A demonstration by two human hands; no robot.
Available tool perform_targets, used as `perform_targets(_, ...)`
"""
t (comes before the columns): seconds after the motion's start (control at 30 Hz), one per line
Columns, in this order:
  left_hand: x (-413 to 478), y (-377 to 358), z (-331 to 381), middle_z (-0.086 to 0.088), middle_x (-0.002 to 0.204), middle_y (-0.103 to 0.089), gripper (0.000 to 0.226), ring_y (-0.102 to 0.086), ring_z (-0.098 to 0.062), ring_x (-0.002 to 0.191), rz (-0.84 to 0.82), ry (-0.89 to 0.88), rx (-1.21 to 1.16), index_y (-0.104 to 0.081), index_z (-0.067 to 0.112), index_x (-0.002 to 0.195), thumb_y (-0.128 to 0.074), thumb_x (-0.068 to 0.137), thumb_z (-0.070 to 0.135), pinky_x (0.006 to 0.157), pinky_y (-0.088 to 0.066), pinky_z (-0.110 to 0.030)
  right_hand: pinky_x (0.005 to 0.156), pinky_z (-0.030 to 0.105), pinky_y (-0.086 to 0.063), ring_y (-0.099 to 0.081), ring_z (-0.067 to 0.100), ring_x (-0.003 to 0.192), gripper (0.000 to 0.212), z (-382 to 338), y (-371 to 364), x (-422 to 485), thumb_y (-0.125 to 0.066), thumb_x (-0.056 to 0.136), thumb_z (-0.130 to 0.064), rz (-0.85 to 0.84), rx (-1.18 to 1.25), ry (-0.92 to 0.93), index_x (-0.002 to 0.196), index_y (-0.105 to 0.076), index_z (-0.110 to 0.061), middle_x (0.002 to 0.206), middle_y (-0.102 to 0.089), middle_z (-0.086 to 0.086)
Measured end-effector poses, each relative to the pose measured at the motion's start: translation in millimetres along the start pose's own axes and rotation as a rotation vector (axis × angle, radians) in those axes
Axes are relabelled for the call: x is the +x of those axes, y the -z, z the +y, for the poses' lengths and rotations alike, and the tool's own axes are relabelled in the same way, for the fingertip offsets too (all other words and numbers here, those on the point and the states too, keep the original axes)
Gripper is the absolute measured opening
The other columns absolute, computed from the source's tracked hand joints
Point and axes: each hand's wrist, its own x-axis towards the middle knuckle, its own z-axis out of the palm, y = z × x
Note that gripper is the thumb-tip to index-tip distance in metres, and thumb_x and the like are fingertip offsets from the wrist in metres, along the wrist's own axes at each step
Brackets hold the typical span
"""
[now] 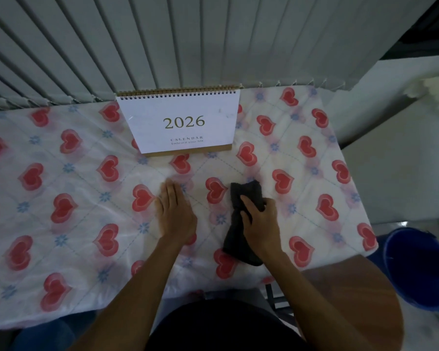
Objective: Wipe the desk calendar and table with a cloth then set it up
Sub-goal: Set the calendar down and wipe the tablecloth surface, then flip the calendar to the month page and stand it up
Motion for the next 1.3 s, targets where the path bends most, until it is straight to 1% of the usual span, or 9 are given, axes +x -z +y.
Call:
perform_targets(0.1,-1,4,0,-0.020,0.163,-0.008,0.065,-0.006,-0.035,0.151,0.010,-0.003,0.029,-0.008,-0.002,0.154,-0.033,0.100,0.023,0.121,-0.017,-0.050,0.085,0.044,-0.051,-0.053,0.033,0.104,0.038,4,-1,0,-0.059,0.095,-0.034,0.060,-0.164,0.010,0.132,-0.061,-0.028,0.126,-0.053,0.016)
perform_targets(0.27,0,24,4,-0.017,0.164,-0.004,0.062,0.002,-0.032,0.152,-0.022,-0.014,0.009,-0.010,0.000,0.154,-0.030,0.101,0.025,0.122,-0.009,-0.050,0.104,0.053,-0.038,-0.044,0.040,0.127,0.027,-22,13,20,-0.066,0.089,-0.026,0.093,-0.144,0.038,0.114,-0.070,-0.018,0.141,-0.047,0.020)
perform_targets(0.4,19,61,8,-0.021,0.162,-0.013,0.057,-0.006,-0.036,0.151,0.083,0.002,-0.213,-0.019,-0.002,0.152,-0.032,0.103,0.024,0.121,-0.008,-0.050,0.110,0.051,-0.036,-0.041,0.034,0.133,0.040,-68,28,64,-0.058,0.093,-0.031,0.037,0.009,0.017,0.130,-0.059,-0.016,0.145,-0.044,0.014)
perform_targets(0.5,47,96,1,-0.027,0.136,-0.049,0.048,-0.044,-0.041,0.128,0.272,0.048,-0.504,-0.043,-0.005,0.133,-0.031,0.095,0.022,0.108,-0.039,-0.054,0.104,0.045,-0.044,-0.048,0.031,0.125,0.047,-103,42,100,-0.058,0.093,-0.026,0.068,0.164,0.042,0.136,-0.051,-0.007,0.136,-0.050,0.015)
perform_targets(0.57,64,124,-3,-0.020,0.124,-0.056,0.044,-0.054,-0.034,0.113,0.350,0.133,-0.678,-0.046,0.001,0.127,-0.034,0.091,0.022,0.095,-0.049,-0.049,0.098,0.039,-0.048,-0.050,0.030,0.121,0.051,-120,51,125,-0.056,0.093,-0.023,0.057,0.239,-0.003,0.139,-0.045,-0.005,0.132,-0.051,0.017)
perform_targets(0.73,90,171,0,-0.018,0.117,-0.061,0.032,-0.058,-0.031,0.104,0.356,0.217,-0.735,-0.049,0.002,0.126,-0.037,0.101,0.020,0.080,-0.039,-0.031,0.078,0.031,-0.052,-0.060,0.023,0.102,0.041,-139,62,161,-0.053,0.089,-0.021,-0.037,0.355,-0.133,0.129,-0.050,-0.008,0.119,-0.060,0.010)
perform_targets(0.9,90,183,4,-0.010,0.103,-0.056,0.033,-0.050,-0.021,0.086,0.285,0.298,-0.735,-0.050,0.002,0.120,-0.032,0.104,0.024,0.070,-0.037,-0.032,0.055,0.018,-0.041,-0.061,0.019,0.085,0.026,-141,61,157,-0.052,0.093,-0.016,0.032,0.386,-0.211,0.117,-0.058,-0.005,0.105,-0.066,0.005)
perform_targets(1.1,89,187,-5,-0.011,0.103,-0.064,0.029,-0.050,-0.021,0.086,0.367,0.290,-0.716,-0.061,0.003,0.107,-0.038,0.102,0.021,0.076,-0.037,-0.029,0.059,0.021,-0.042,-0.064,0.021,0.089,0.024,-144,67,150,-0.055,0.096,-0.021,0.147,0.353,-0.201,0.113,-0.060,-0.004,0.103,-0.067,0.007)
perform_targets(1.3,88,211,-28,-0.004,0.116,-0.066,0.030,-0.061,-0.026,0.103,0.262,0.334,-0.826,-0.066,0.014,0.116,-0.048,0.096,0.027,0.093,-0.050,-0.038,0.072,0.027,-0.043,-0.062,0.019,0.085,0.015,-145,100,143,-0.062,0.092,-0.020,0.136,0.426,-0.200,0.105,-0.062,-0.011,0.094,-0.064,0.001)
